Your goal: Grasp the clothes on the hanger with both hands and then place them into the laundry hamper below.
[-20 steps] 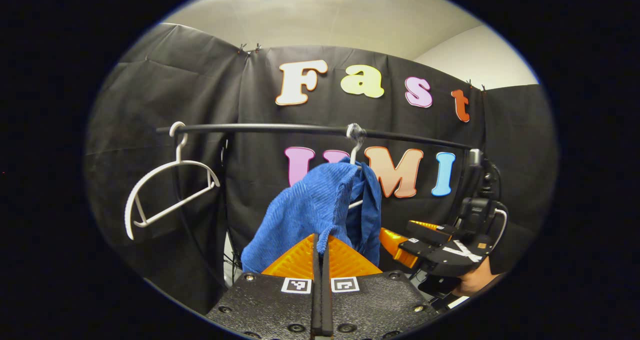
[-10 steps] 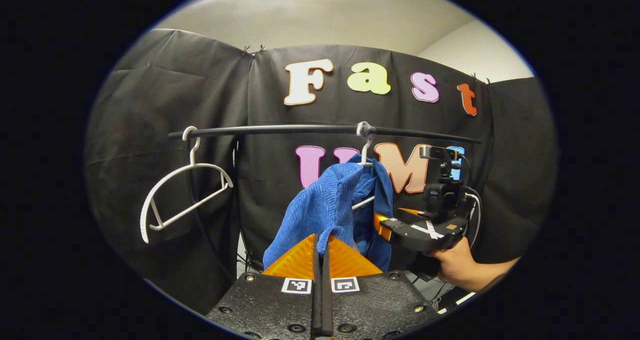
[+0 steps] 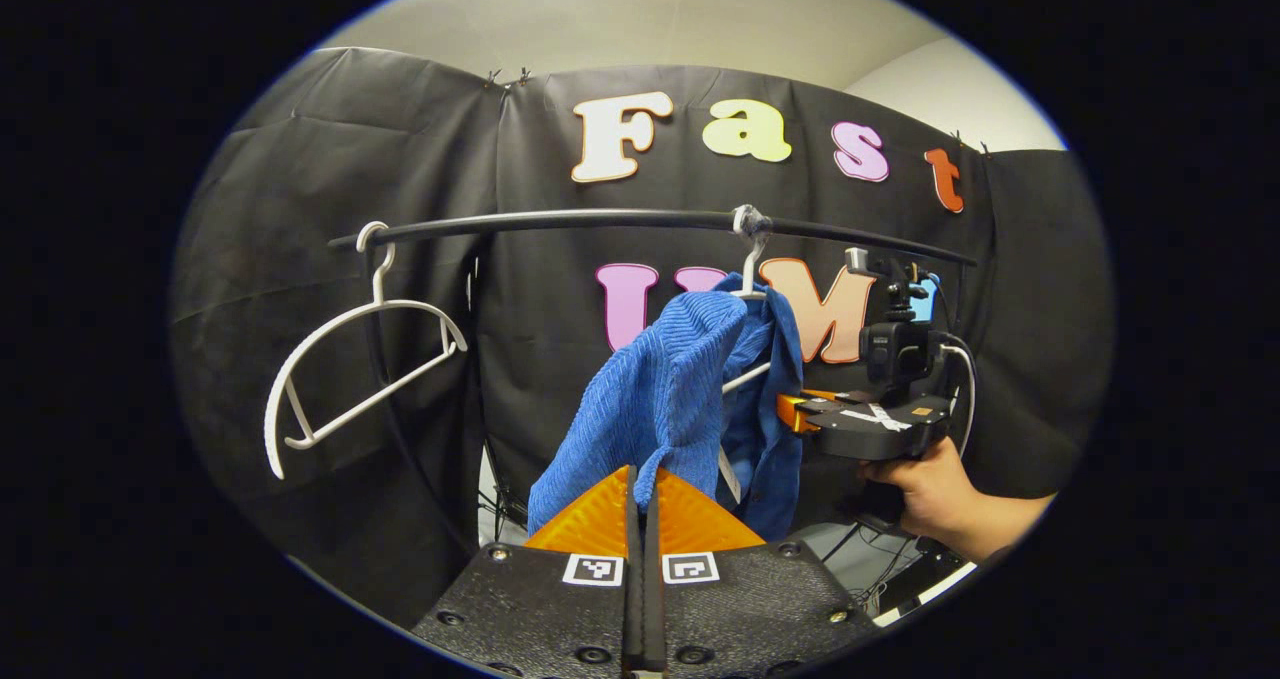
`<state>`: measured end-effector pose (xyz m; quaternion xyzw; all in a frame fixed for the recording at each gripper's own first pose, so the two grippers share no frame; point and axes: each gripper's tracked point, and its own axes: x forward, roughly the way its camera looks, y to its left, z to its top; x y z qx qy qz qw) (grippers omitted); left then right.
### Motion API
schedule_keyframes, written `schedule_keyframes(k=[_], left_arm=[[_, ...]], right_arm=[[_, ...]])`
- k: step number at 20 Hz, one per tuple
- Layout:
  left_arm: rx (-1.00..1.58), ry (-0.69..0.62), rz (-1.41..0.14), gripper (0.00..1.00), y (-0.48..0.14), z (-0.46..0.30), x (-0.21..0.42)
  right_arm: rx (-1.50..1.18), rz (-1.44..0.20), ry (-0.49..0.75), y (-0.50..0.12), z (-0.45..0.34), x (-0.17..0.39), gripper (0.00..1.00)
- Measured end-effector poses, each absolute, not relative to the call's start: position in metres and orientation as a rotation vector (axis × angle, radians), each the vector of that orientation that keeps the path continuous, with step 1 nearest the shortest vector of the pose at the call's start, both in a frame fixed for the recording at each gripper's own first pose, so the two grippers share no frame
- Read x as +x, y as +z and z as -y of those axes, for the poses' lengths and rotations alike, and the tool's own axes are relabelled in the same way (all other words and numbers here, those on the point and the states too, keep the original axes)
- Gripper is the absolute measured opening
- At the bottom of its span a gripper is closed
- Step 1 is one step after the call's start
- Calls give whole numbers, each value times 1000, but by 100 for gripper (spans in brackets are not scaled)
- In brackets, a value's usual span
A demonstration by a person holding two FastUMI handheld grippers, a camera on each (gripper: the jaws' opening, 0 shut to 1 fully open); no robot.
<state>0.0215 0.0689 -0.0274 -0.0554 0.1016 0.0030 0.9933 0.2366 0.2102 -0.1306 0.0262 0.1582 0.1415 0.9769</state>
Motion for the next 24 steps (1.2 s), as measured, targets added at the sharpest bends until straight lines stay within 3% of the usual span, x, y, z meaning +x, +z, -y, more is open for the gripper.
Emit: schedule_keyframes(k=[1, 2, 5, 8, 9, 10, 11, 17, 24], left_arm=[[-107, 2, -206, 0, -29, -69, 22], [-102, -1, -205, 0, -28, -68, 22], [-96, -9, -209, 0, -29, -67, 23], [-94, -9, -209, 0, -30, -69, 25], [-95, -10, -210, 0, -31, -69, 25], [-95, -13, -213, 0, -32, -69, 25], [-94, -13, -213, 0, -32, -69, 25], [-77, -13, -206, 0, -29, -71, 24], [-70, -6, -157, 0, 0, -85, 16]], right_arm=[[63, -301, 314, -127, -214, 235, 17], [76, -302, 338, -127, -217, 236, 22], [77, -298, 334, -121, -208, 235, 22], [81, -142, 310, -83, -207, 237, 22], [58, -131, 307, -78, -201, 239, 17], [76, -146, 299, -75, -201, 246, 22], [104, -169, 302, -87, -202, 248, 0], [74, -215, 362, -95, -209, 248, 1], [50, -71, 181, -59, -165, 266, 1]])
